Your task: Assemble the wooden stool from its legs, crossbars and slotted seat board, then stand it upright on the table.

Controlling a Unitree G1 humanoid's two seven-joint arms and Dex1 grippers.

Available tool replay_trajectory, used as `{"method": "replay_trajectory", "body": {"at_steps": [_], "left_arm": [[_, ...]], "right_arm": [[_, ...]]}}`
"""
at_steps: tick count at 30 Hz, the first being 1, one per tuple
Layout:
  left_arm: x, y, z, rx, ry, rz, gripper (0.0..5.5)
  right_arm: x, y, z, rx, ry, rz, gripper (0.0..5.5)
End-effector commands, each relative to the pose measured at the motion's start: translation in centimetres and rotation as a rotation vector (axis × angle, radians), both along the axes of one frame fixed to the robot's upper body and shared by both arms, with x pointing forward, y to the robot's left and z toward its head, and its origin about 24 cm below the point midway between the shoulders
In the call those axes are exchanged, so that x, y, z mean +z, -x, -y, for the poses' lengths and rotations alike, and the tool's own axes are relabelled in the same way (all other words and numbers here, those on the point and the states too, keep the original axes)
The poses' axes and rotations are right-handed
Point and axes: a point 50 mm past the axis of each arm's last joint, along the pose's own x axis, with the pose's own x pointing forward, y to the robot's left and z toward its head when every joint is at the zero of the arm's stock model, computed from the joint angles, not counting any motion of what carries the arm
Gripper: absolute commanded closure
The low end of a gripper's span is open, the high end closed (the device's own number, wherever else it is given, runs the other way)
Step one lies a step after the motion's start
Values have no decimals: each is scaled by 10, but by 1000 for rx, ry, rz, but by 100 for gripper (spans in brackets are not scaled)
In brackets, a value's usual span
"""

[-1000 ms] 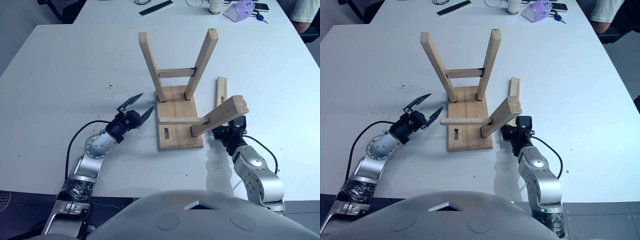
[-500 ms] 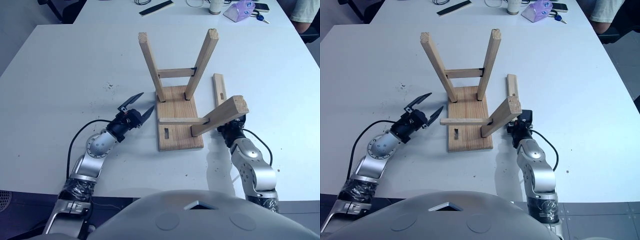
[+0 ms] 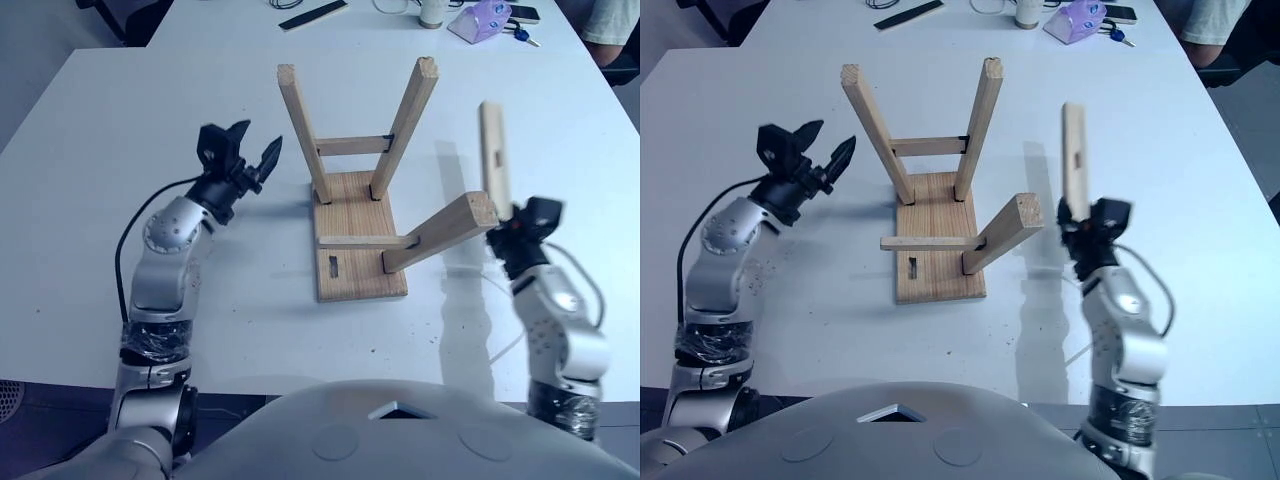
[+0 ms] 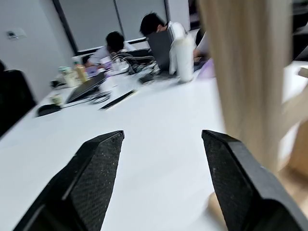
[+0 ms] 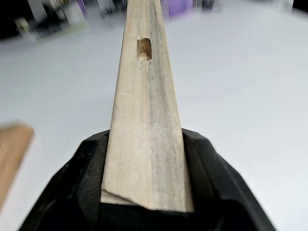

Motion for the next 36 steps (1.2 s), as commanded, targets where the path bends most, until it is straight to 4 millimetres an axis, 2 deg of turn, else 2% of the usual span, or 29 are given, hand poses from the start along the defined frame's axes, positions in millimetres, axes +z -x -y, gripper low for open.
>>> {"method": "replay_trajectory", "body": {"at_steps": [1, 6, 10, 14, 18, 20, 27, 32, 33, 36], "left_arm": [[87, 16, 24, -369, 167, 73, 250], [132, 44, 35, -675, 249, 117, 250], [139, 46, 35, -748, 317, 77, 250], [143, 59, 44, -910, 372, -4, 250], [154, 87, 45, -1128, 441, -3, 250], [157, 92, 44, -1160, 463, -4, 250], [155, 90, 42, -1155, 495, -20, 250], [150, 84, 42, -1129, 512, -65, 250], [150, 84, 42, -1129, 512, -70, 268], [147, 84, 42, -1125, 499, -90, 268]], "right_arm": [[110, 7, 16, 344, -42, 406, 347], [168, 27, -15, 823, -184, 522, 347], [184, 35, -31, 1013, -264, 541, 347], [188, 51, -57, 1234, -343, 478, 347], [190, 60, -73, 1372, -398, 442, 347], [189, 62, -78, 1408, -393, 419, 347], [186, 58, -79, 1434, -364, 336, 347], [168, 53, -79, 1413, -306, 205, 347], [166, 52, -79, 1411, -301, 198, 347], [167, 52, -78, 1407, -296, 198, 347]]}}
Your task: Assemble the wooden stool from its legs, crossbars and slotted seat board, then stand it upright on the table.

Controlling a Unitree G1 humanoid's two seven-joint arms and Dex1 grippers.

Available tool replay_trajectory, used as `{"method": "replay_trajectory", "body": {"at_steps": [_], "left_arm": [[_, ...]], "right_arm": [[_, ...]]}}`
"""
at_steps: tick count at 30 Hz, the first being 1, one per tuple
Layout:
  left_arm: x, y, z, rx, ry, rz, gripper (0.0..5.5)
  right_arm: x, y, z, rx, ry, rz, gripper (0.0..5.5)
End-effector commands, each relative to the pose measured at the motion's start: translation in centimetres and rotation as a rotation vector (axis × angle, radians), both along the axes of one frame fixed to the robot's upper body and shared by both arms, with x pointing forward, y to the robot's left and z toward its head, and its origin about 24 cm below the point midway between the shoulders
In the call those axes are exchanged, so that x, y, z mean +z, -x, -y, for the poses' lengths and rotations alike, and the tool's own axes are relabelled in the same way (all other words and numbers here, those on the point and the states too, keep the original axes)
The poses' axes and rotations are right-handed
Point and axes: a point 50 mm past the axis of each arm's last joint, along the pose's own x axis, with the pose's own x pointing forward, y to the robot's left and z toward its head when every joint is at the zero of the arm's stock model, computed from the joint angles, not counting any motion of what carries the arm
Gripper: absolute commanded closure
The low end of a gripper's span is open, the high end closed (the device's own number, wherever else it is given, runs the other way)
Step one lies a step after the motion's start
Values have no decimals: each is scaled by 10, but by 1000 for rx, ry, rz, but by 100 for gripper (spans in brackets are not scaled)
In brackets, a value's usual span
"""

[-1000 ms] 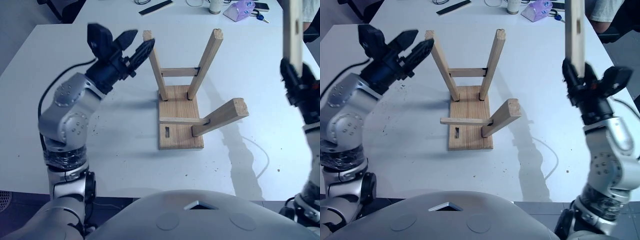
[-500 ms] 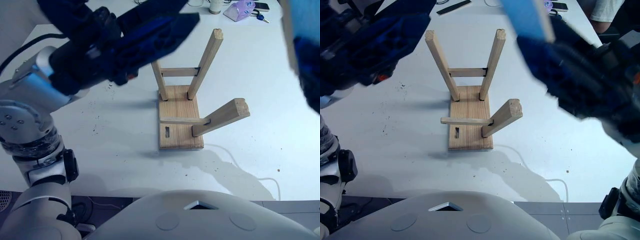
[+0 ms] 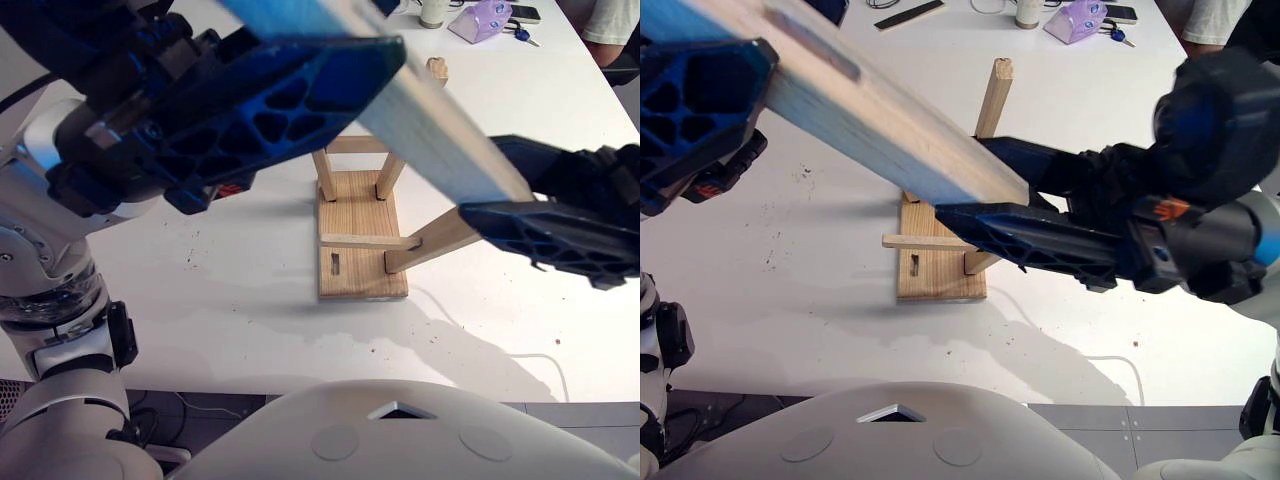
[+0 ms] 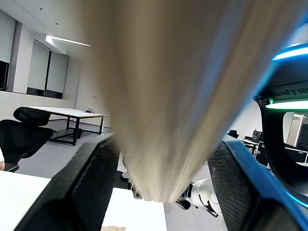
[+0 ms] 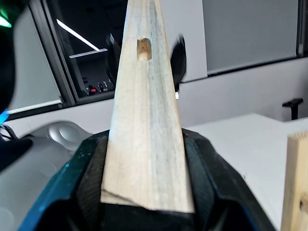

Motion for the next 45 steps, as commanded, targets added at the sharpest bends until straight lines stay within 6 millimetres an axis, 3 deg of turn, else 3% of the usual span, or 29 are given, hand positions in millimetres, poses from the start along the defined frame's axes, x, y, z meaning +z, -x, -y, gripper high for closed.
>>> {"method": "replay_trajectory", "body": {"at_steps": [1, 5, 11, 23, 27, 30, 34, 39, 42, 45], "left_arm": [[-4, 0, 0, 0, -43, -18, 268], [-7, 1, -2, -12, -65, -22, 268], [-13, 2, -4, -22, -96, -30, 342], [-17, 5, -6, -49, -98, -25, 342], [-16, 2, -8, -41, -82, -28, 344], [-11, 1, -14, -44, -47, -22, 344], [3, -4, -31, 34, 0, 21, 345], [3, -35, -71, 323, -221, 118, 346], [-19, -57, -98, 435, -423, 161, 346], [-58, -58, -121, 377, -652, 149, 346]], "right_arm": [[0, -1, 1, -5, 22, 4, 347], [2, -3, 4, -15, 38, 7, 347], [4, -2, 6, -14, 64, 20, 347], [-18, 3, 17, -36, 175, 39, 347], [-11, 1, 21, -43, 108, 33, 284], [5, -1, 33, -53, -20, 24, 281], [18, -14, 66, -177, -158, -11, 281], [3, -18, 102, -423, -127, -7, 281], [-10, -14, 105, -494, -86, -10, 281], [-25, -15, 99, -518, -15, -25, 281]]}}
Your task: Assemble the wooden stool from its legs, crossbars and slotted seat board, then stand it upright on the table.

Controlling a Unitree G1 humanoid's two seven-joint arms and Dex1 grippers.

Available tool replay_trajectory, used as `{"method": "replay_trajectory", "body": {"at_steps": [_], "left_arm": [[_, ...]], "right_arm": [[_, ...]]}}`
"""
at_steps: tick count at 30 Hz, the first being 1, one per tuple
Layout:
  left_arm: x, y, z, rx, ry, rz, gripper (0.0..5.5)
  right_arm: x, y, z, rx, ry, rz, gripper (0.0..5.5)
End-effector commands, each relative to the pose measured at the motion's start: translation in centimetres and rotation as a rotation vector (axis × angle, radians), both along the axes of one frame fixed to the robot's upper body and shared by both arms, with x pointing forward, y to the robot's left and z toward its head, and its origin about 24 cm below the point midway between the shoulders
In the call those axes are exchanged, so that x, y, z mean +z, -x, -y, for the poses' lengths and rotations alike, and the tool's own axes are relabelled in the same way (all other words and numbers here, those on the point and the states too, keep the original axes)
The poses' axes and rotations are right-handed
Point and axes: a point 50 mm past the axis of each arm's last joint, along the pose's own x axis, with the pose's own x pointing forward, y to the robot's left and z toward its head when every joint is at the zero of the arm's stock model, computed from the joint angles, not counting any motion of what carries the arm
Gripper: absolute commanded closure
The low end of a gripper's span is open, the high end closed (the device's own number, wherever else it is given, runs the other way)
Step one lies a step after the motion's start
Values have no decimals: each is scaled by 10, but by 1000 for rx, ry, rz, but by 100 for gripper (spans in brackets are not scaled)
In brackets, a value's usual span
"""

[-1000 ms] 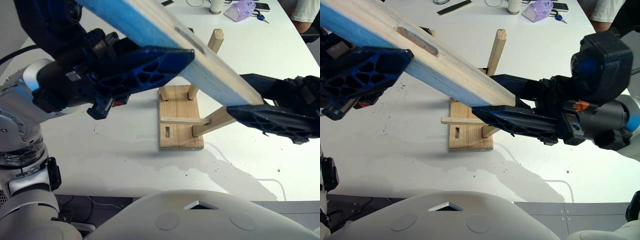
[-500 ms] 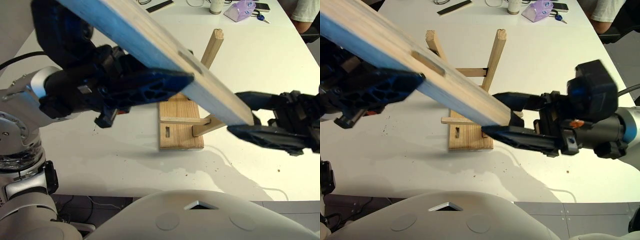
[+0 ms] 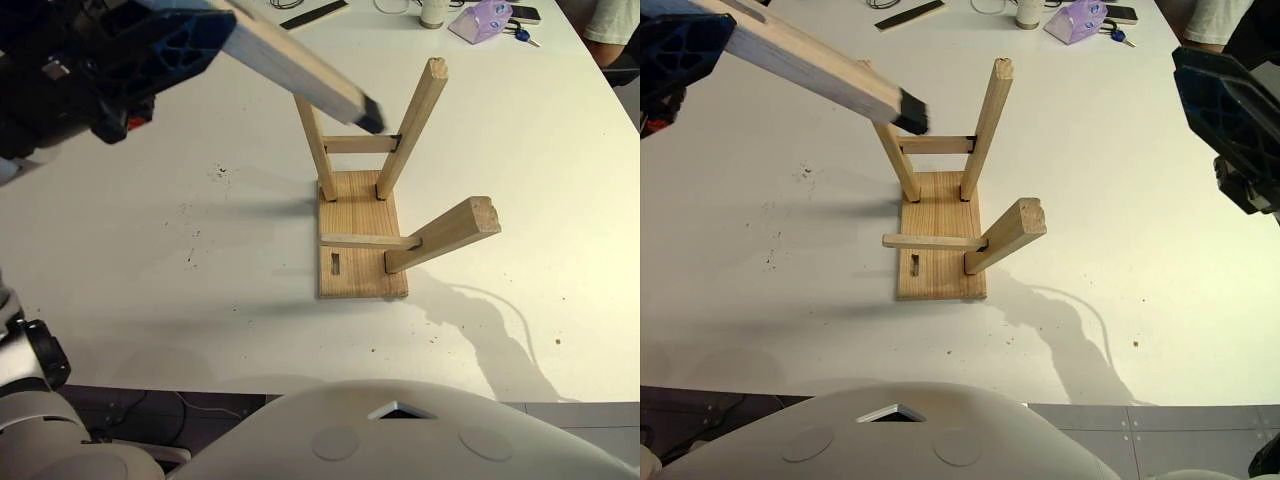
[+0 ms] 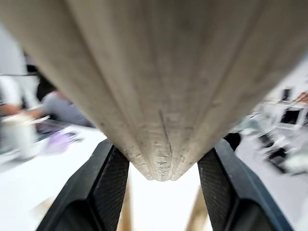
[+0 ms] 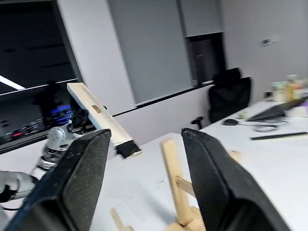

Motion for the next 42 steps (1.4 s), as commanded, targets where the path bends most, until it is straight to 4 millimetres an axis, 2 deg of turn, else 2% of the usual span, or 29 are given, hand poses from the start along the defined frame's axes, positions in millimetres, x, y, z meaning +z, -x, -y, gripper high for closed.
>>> {"method": "replay_trajectory", "body": {"at_steps": [1, 5, 11, 18, 33, 42], "left_arm": [[-54, -2, -31, -39, -334, -86, 346], [-84, 6, -19, -132, -390, -70, 346], [-109, 23, 3, -178, -329, -101, 346], [-121, 32, 14, -182, -318, -122, 346], [-150, 29, 25, -179, -393, -144, 346], [-155, 25, 19, -160, -579, -133, 346]], "right_arm": [[-19, 3, -7, -40, 106, -30, 281], [-32, 4, -14, -35, 173, -50, 281], [-52, 6, -24, 38, 338, -77, 281], [-59, 5, -19, 43, 370, -70, 281], [-69, 7, -24, 33, 373, -71, 281], [-71, 13, -27, 30, 382, -69, 281]]}}
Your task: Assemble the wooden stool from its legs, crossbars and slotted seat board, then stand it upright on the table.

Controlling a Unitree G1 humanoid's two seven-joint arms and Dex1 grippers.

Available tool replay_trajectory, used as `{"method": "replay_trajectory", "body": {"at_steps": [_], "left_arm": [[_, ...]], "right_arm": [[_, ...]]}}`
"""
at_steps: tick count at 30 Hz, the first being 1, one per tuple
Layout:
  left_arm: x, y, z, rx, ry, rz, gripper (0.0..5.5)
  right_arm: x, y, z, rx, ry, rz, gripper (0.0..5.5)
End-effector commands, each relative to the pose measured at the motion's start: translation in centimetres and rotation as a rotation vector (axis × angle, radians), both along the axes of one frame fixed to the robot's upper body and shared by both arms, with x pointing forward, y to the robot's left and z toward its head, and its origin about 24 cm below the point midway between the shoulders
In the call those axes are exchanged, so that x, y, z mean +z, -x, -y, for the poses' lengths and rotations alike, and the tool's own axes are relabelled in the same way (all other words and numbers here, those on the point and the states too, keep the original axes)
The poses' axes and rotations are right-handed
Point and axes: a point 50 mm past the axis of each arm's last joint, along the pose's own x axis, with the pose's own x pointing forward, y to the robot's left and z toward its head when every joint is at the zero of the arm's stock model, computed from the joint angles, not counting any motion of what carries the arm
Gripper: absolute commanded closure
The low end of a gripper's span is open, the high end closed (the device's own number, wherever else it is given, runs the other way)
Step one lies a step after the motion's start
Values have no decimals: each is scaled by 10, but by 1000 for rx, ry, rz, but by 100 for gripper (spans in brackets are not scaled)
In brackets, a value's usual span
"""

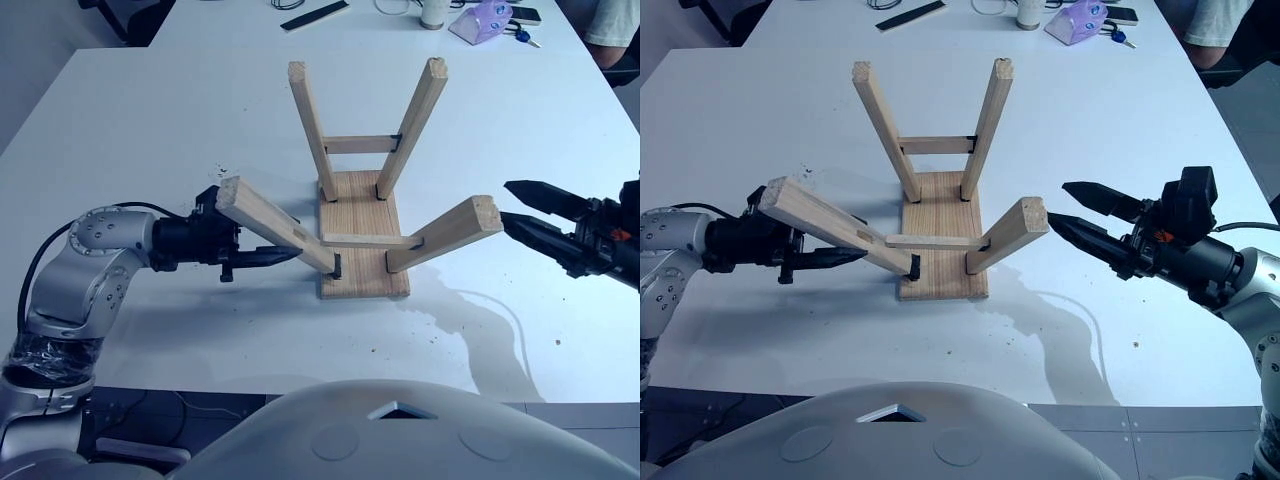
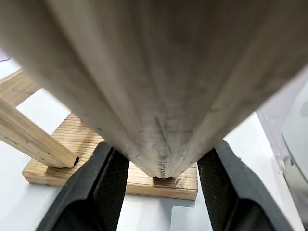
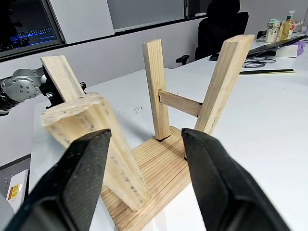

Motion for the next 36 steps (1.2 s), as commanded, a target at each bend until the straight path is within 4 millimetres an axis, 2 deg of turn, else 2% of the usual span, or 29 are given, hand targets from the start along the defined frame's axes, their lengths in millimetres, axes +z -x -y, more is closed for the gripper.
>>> {"method": "replay_trajectory", "body": {"at_steps": [1, 9, 16, 21, 23, 26, 31, 33, 36], "left_arm": [[-11, -3, -8, 46, -205, -25, 346], [-3, -5, 1, 38, -276, -4, 346], [-19, -3, 2, 58, -392, -10, 346], [-18, -6, 0, 83, -385, -9, 346], [-17, -7, 0, 89, -375, -11, 346], [-14, -4, 5, 73, -337, -22, 346], [-7, -1, 16, 64, -264, -42, 346], [-6, -1, 18, 78, -247, -48, 346], [-7, -1, 20, 95, -245, -54, 346]], "right_arm": [[1, 4, -4, -1, 16, 22, 281], [-5, 9, -8, 3, 26, 14, 281], [-9, 11, -14, 27, 32, 5, 281], [-9, 13, -20, 50, 30, 4, 281], [-7, 17, -29, 83, 30, 12, 281], [8, 24, -47, 145, -40, 76, 281], [56, 28, -71, 196, -283, 245, 281], [62, 24, -85, 167, -317, 269, 281], [57, 15, -103, 105, -292, 263, 281]]}}
